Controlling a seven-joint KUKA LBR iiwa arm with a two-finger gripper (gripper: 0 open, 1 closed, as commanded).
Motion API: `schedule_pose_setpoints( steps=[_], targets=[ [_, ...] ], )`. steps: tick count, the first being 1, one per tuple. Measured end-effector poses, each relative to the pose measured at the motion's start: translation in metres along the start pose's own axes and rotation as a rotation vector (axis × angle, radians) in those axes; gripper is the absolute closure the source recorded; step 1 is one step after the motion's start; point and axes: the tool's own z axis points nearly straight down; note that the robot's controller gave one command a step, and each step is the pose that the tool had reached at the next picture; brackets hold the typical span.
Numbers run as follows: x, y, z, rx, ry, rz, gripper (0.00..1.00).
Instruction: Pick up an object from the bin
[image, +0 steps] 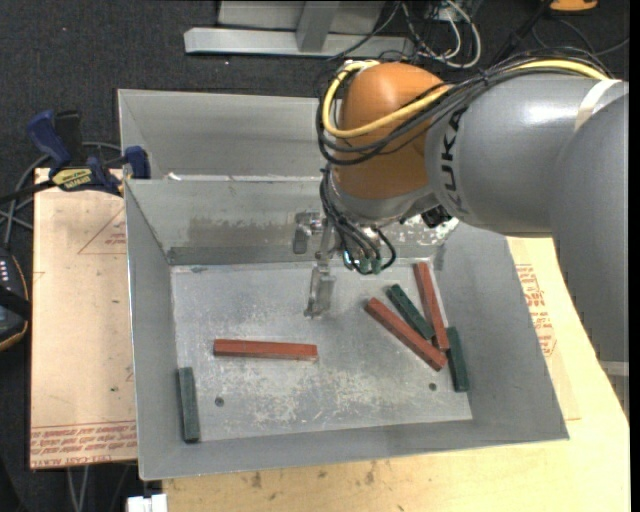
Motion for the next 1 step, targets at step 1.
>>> schedule_pose_setpoints(
  steps=[1],
  targets=[
    [0.0501,0.0323,0.1127,0.0,0.001,-0.069,0.0]
  ],
)
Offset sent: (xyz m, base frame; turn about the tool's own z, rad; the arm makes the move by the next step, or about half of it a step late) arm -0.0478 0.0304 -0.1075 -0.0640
